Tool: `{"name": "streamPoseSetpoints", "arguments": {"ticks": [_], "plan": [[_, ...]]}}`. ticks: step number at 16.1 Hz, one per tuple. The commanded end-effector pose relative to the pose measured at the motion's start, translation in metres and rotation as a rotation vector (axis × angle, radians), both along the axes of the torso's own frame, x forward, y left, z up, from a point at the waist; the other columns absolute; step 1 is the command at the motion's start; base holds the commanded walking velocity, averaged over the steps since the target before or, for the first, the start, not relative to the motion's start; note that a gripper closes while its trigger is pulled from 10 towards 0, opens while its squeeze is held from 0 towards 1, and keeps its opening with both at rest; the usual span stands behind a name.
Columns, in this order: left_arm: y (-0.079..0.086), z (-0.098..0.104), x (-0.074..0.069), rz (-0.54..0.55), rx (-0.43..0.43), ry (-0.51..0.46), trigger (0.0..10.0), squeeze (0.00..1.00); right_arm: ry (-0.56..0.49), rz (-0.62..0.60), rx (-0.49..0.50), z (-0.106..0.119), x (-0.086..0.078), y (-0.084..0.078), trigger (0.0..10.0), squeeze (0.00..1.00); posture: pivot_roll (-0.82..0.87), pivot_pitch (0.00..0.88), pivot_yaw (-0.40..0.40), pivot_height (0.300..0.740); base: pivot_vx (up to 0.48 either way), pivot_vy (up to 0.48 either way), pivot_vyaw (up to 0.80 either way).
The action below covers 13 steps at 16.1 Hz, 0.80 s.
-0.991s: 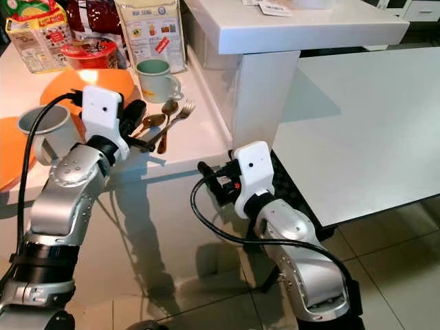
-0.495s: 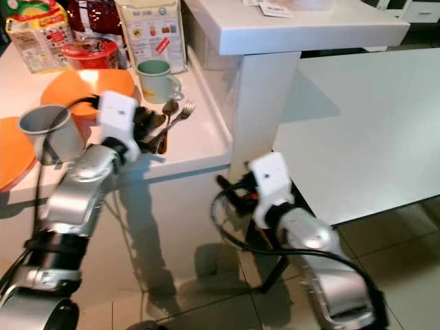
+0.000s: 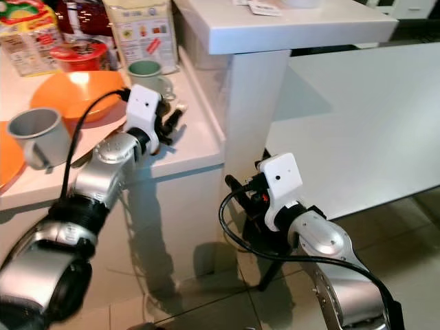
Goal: Setting the table
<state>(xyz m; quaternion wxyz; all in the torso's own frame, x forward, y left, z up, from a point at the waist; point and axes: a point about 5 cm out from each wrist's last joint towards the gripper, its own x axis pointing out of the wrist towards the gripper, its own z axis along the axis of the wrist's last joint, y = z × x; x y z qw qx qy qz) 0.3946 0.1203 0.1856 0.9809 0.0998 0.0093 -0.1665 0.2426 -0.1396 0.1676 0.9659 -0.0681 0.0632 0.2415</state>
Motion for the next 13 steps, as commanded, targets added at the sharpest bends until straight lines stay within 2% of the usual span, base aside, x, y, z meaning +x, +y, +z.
{"name": "streamPoseSetpoints", "arguments": {"ticks": [1, 2, 3, 4, 5, 7, 9, 12, 13], "plan": [[0.016, 0.01, 0.005, 0.089, 0.013, -0.043, 10.0, 1.0, 0.0, 0.001, 0.002, 0.003, -0.002, 0.002, 10.0, 0.0, -0.17, 0.0, 0.009, 0.74, 0.0, 0.0, 0.0], [0.035, 0.021, 0.008, 0.192, -0.008, -0.092, 10.0, 1.0, 0.004, 0.005, 0.008, 0.003, -0.002, 0.005, 10.0, 0.0, -0.16, 0.0, 0.0, 0.74, 0.0, 0.0, 0.0], [0.041, 0.026, 0.008, 0.21, -0.032, -0.11, 10.0, 1.0, 0.006, 0.007, 0.011, 0.003, -0.001, 0.005, 10.0, 0.0, -0.16, 0.0, 0.0, 0.74, 0.0, 0.0, 0.0], [0.052, 0.037, 0.008, 0.21, -0.089, -0.147, 10.0, 0.44, 0.013, 0.013, 0.014, 0.001, -0.001, 0.007, 10.0, 0.0, -0.14, 0.0, -0.009, 0.74, 0.0, 0.0, 0.0], [0.059, 0.046, 0.007, 0.169, -0.093, -0.168, 10.0, 0.0, 0.019, 0.022, 0.017, 0.001, -0.001, 0.009, 10.0, 0.0, -0.13, 0.0, -0.013, 0.74, 0.0, 0.0, 0.0], [0.069, 0.047, 0.005, 0.111, -0.018, -0.159, 10.0, 0.0, 0.022, 0.033, 0.023, 0.0, 0.0, 0.013, 10.0, 0.0, -0.11, 0.0, -0.015, 0.74, 0.0, 0.0, 0.0], [0.069, 0.043, 0.001, 0.06, -0.013, -0.139, 10.0, 0.0, 0.023, 0.033, 0.028, 0.0, 0.001, 0.014, 10.0, 0.0, -0.11, 0.0, -0.012, 0.74, 0.0, 0.0, 0.0], [0.055, 0.028, -0.001, -0.034, -0.007, -0.075, 10.0, 0.0, 0.024, 0.027, 0.03, -0.001, 0.001, 0.014, 10.0, 0.0, -0.11, 0.0, -0.01, 0.74, 0.0, 0.0, 0.0], [0.043, 0.02, 0.001, -0.068, 0.015, -0.033, 10.0, 0.0, 0.025, 0.027, 0.029, -0.001, 0.001, 0.014, 10.0, 0.0, -0.11, 0.0, -0.01, 0.74, 0.0, 0.0, 0.0]]}}
